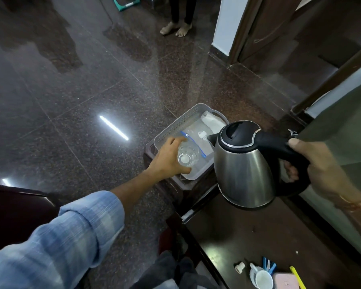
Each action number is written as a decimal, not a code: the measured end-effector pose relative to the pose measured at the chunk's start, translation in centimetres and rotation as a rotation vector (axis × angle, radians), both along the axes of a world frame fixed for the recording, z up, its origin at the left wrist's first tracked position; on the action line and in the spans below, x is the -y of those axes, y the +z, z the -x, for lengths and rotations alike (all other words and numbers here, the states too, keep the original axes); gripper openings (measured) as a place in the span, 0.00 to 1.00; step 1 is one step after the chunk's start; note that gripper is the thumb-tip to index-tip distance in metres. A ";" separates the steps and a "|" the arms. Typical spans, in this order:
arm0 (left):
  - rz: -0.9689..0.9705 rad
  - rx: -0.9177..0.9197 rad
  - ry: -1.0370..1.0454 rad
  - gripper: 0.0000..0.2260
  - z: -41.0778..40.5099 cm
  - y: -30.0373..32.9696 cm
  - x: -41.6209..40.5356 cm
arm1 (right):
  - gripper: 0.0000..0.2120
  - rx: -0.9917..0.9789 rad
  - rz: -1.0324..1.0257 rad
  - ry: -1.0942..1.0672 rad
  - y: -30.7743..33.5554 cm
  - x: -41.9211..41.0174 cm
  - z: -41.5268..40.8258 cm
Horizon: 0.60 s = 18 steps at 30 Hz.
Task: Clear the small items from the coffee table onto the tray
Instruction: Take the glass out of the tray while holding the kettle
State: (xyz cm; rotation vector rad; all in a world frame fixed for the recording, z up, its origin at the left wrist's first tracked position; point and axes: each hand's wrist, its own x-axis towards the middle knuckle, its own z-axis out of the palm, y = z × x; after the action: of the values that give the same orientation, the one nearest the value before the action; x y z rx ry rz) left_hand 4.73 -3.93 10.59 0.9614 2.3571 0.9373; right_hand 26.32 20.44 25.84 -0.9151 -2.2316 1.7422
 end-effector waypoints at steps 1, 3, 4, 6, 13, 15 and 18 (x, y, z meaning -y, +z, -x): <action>-0.001 -0.001 -0.017 0.43 -0.3 0.2 -0.1 | 0.27 0.031 -0.036 0.019 0.9 0.3 -0.1; -0.002 -0.004 -0.042 0.43 -0.9 0.6 -0.3 | 0.27 0.097 -0.095 0.056 2.6 1.0 -0.1; -0.002 -0.005 -0.048 0.43 -1.2 0.8 -0.4 | 0.27 0.129 -0.122 0.079 3.4 1.3 0.0; -0.004 -0.004 -0.063 0.43 -1.9 1.3 -0.6 | 0.27 0.185 -0.182 0.132 4.9 1.8 0.3; -0.017 -0.015 -0.122 0.42 -3.3 3.6 -0.8 | 0.27 0.382 -0.331 0.262 9.3 3.8 1.6; -0.015 -0.028 -0.139 0.43 -3.6 4.3 -0.8 | 0.28 0.435 -0.380 0.291 10.2 4.1 2.0; -0.008 -0.047 -0.158 0.43 -3.9 5.1 -0.7 | 0.30 0.483 -0.467 0.304 11.2 4.6 2.5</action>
State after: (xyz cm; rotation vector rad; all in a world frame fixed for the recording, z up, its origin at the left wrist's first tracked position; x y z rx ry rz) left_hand 8.66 -3.19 15.73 1.1660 2.2770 0.8727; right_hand 23.85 15.83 37.08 -0.9976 -3.0419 1.0647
